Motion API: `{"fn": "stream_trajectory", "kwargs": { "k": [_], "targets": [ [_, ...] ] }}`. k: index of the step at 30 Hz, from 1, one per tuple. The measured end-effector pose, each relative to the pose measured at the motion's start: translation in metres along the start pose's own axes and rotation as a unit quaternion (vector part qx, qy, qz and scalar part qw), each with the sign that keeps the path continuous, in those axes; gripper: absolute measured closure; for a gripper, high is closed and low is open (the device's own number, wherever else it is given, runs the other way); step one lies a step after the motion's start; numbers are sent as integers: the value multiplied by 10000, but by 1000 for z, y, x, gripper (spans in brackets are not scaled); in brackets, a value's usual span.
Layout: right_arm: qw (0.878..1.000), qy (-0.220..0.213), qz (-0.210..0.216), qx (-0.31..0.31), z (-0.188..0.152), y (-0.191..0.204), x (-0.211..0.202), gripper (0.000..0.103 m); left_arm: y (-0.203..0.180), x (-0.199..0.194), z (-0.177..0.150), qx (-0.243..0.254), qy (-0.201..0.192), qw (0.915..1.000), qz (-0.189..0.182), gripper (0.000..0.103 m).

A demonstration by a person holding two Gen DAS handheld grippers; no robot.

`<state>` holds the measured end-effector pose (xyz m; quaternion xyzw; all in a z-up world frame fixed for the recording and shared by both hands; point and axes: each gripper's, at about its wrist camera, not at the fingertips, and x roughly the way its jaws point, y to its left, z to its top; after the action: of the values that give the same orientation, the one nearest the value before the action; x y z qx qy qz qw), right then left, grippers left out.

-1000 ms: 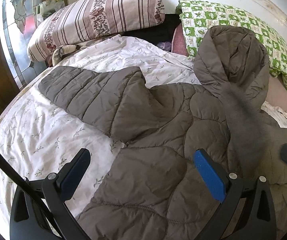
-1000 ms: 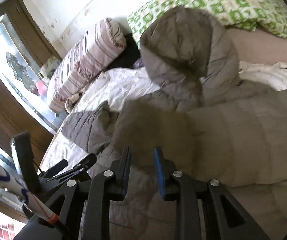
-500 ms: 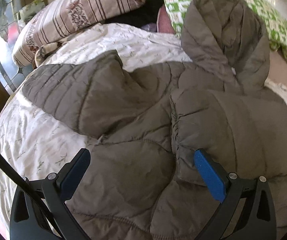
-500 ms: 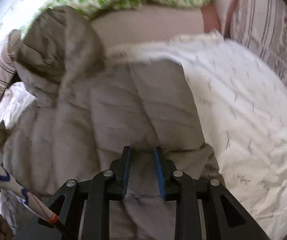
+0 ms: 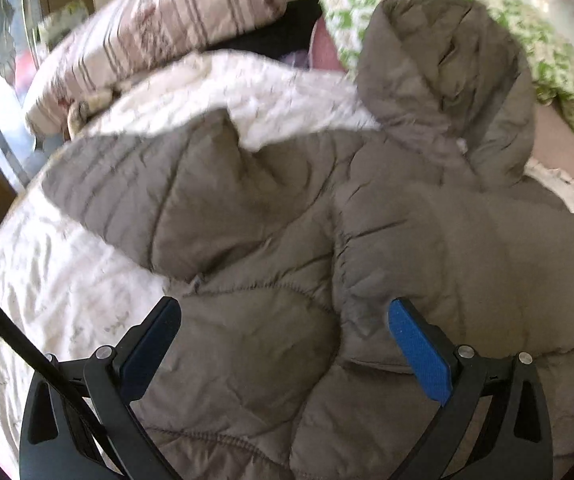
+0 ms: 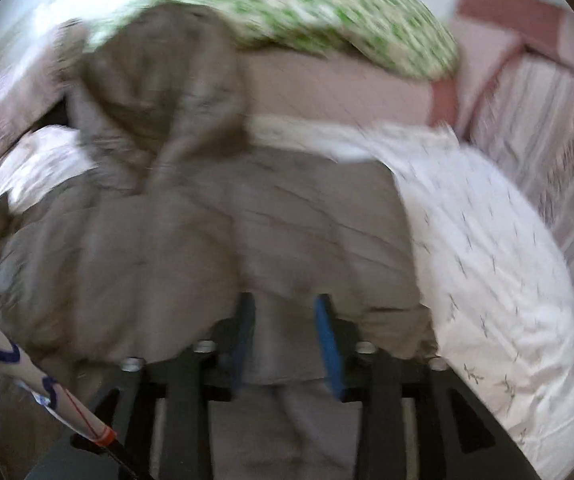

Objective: Fold large clothes

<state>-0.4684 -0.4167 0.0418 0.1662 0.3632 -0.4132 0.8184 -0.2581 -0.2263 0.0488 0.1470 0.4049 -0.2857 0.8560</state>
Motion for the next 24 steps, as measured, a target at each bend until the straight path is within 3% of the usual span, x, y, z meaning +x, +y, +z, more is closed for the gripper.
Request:
{"fn": "stream_trajectory", "kwargs": {
  "k": [3, 8, 17, 24],
  "targets": [
    [9981, -168, -9, -594, -3, 42, -10, 56, -8, -9, -1, 218, -197, 9996, -38, 0],
    [9929, -98, -28, -1183, -14, 83, 0, 56, -19, -1, -8, 554, -34, 9985, -6, 0],
    [9907, 142, -197, -1340, -25, 87, 17, 56, -24, 11, -14, 660, 213, 9976, 58, 0],
    [9862, -242, -443, -1574, -24, 96, -10, 56, -19, -7, -10, 565, -57, 9984, 5, 0]
  ]
}}
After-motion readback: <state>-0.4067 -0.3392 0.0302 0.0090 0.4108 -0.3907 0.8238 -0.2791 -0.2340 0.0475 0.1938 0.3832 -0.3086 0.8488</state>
